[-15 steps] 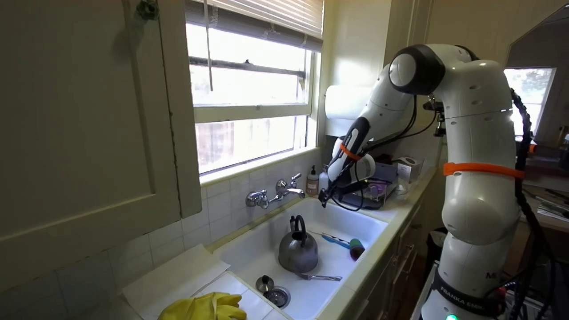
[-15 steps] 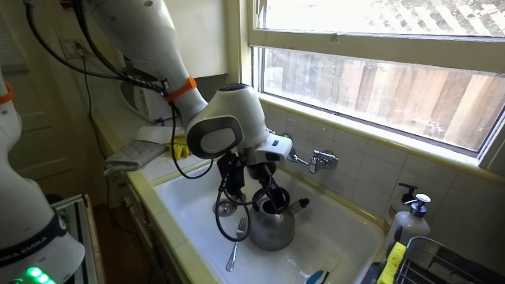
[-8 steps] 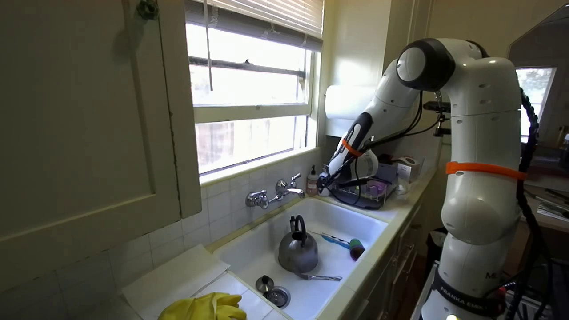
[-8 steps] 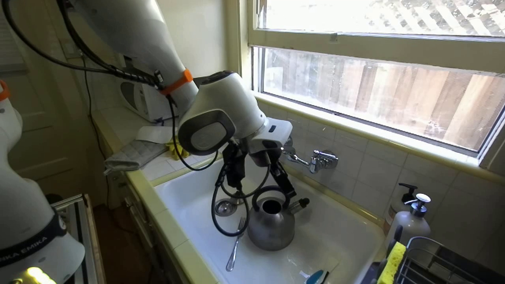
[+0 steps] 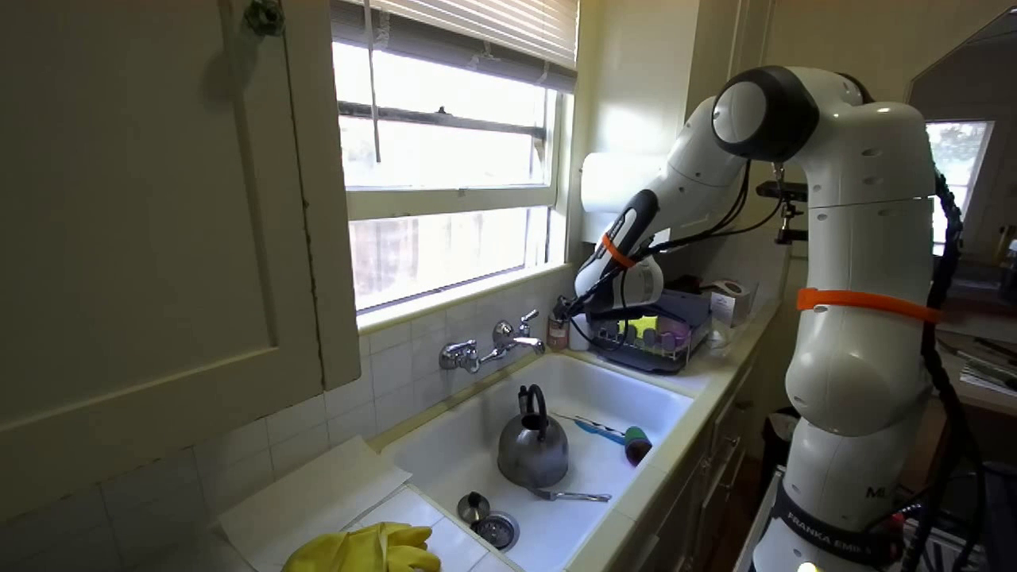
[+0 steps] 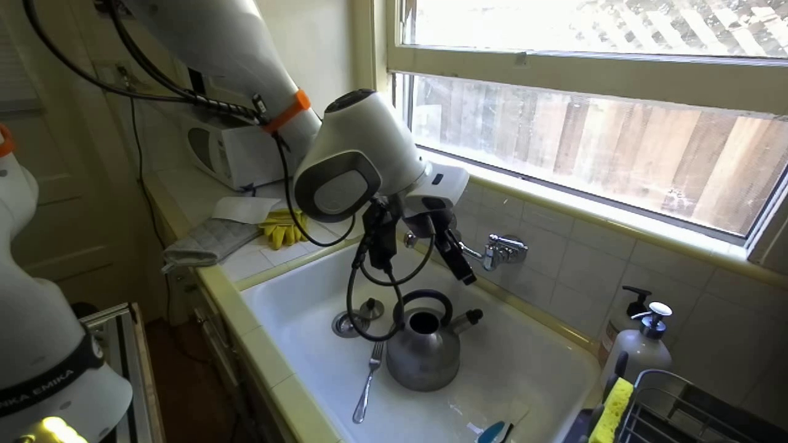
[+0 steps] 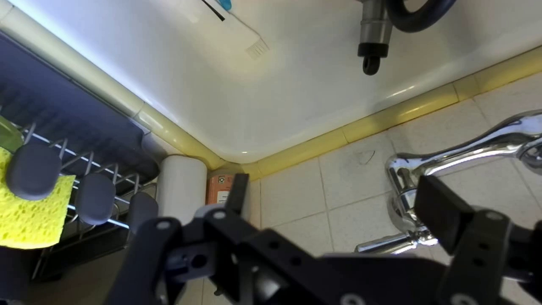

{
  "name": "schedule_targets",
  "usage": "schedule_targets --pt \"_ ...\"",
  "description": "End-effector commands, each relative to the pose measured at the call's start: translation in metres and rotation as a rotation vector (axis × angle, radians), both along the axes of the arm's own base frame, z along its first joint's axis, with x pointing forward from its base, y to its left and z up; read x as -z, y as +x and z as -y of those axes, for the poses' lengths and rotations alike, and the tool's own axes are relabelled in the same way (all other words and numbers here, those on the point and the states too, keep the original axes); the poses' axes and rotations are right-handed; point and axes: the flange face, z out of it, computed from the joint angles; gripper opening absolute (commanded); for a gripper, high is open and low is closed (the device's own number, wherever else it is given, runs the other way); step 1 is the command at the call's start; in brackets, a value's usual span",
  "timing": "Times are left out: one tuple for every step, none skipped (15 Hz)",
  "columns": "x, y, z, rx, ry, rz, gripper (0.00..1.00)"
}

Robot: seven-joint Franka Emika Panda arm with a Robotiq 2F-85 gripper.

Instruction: Move the tea pot lid slightly to the left, place the teapot under the faucet nozzle and open the faucet then close it after the water runs a bit

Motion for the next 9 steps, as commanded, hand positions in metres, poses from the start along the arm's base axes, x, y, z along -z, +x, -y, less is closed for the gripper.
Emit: schedule_targets --pt "0.0 0.0 0.0 0.0 0.0 -0.002 1.0" --pt "0.0 0.0 0.0 0.001 0.0 -0.003 1.0" --pt "0.0 0.0 0.0 0.001 0.001 -0.003 1.0" --pt "0.0 0.0 0.0 0.001 0.001 -0.003 1.0" --pt "0.0 0.0 0.0 0.001 0.0 -0.003 1.0" --pt "0.0 0.0 0.0 0.001 0.0 -0.003 1.0" --pt "0.0 0.0 0.01 0.017 -0.015 0.006 1.0" --pt "-0.003 0.001 0.016 0.028 -0.02 0.009 1.0" --pt "-0.005 0.005 0.023 0.027 -0.032 0.005 1.0"
